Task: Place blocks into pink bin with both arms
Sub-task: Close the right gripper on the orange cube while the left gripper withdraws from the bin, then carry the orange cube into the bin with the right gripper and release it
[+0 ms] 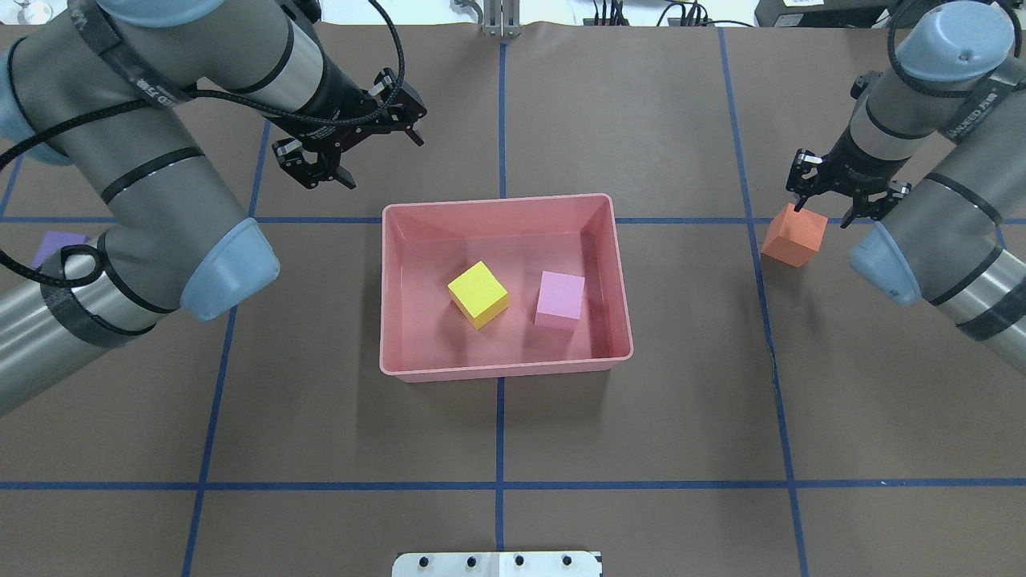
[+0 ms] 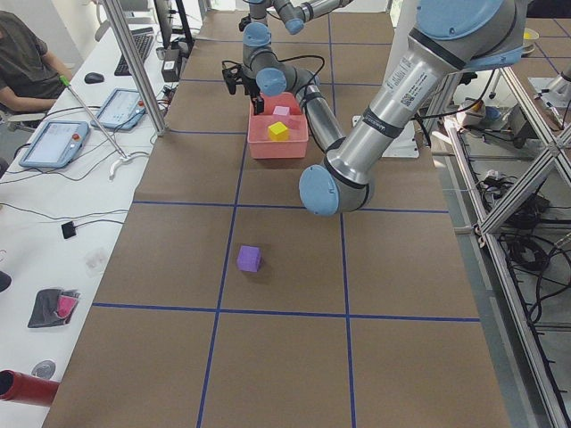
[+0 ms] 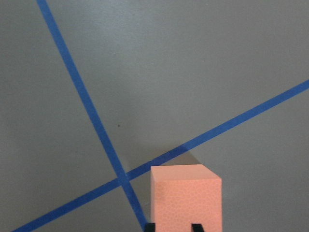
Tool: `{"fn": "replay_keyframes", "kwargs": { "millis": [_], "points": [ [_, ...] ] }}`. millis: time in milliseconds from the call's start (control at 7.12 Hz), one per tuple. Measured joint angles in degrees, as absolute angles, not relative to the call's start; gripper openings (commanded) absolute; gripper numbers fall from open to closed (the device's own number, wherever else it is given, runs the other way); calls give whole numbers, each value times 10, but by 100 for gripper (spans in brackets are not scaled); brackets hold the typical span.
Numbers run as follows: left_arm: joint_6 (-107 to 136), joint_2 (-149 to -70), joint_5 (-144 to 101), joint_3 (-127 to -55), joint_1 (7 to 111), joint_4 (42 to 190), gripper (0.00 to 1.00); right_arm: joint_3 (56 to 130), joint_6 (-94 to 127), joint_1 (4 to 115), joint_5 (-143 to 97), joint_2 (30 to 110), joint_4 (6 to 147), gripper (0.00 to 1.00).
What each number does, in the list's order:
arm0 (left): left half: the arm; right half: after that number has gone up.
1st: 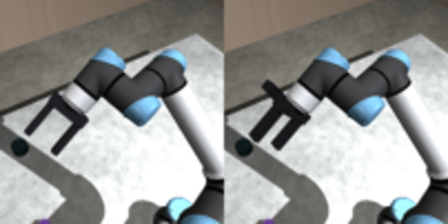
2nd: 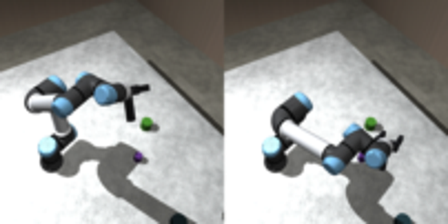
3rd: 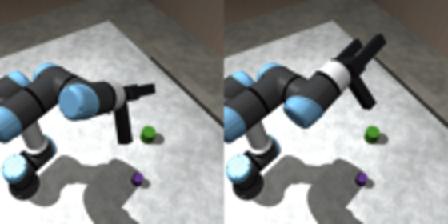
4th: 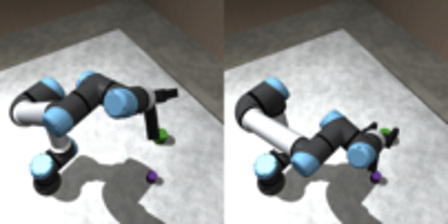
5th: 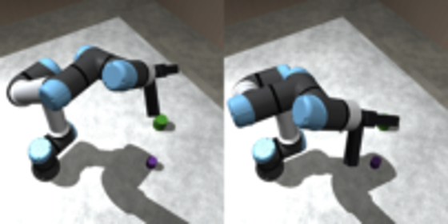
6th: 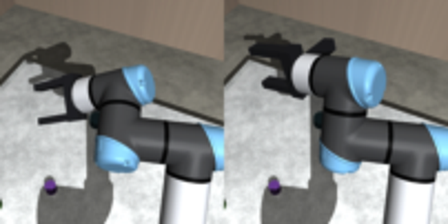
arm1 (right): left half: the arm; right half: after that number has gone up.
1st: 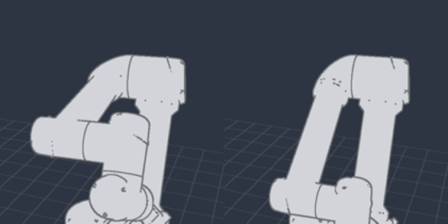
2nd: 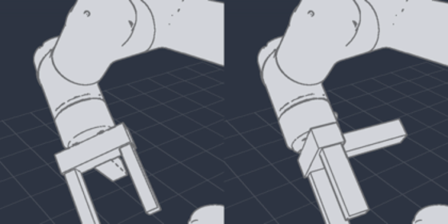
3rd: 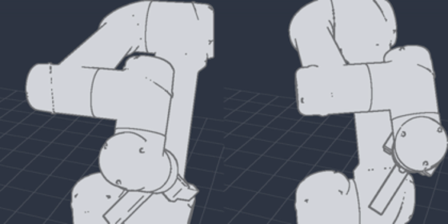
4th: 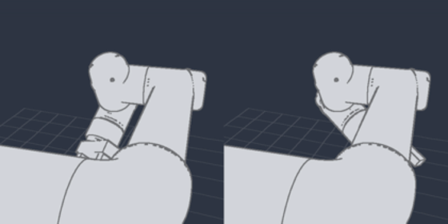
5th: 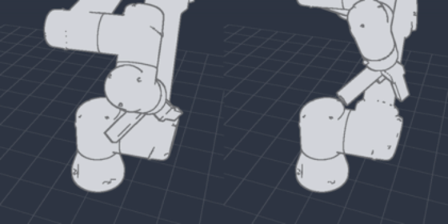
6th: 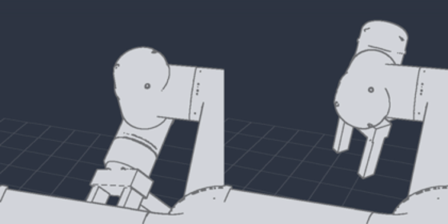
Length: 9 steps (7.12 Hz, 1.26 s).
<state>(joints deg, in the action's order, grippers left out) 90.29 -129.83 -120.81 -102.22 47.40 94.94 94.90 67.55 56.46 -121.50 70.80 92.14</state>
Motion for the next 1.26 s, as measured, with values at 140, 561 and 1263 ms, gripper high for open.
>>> {"fn": "replay_keyframes", "kwargs": {
  "millis": [140,561,1263],
  "points": [
    [903,-1298,-1207,-1023,474,949,99,948,679,563,-1219,711,919,100],
    [903,-1298,-1205,-1024,475,949,99,917,719,549,-1227,727,829,100],
    [722,-1228,-1211,-1040,544,935,99,885,747,526,-1225,736,775,1]
  ]
}}
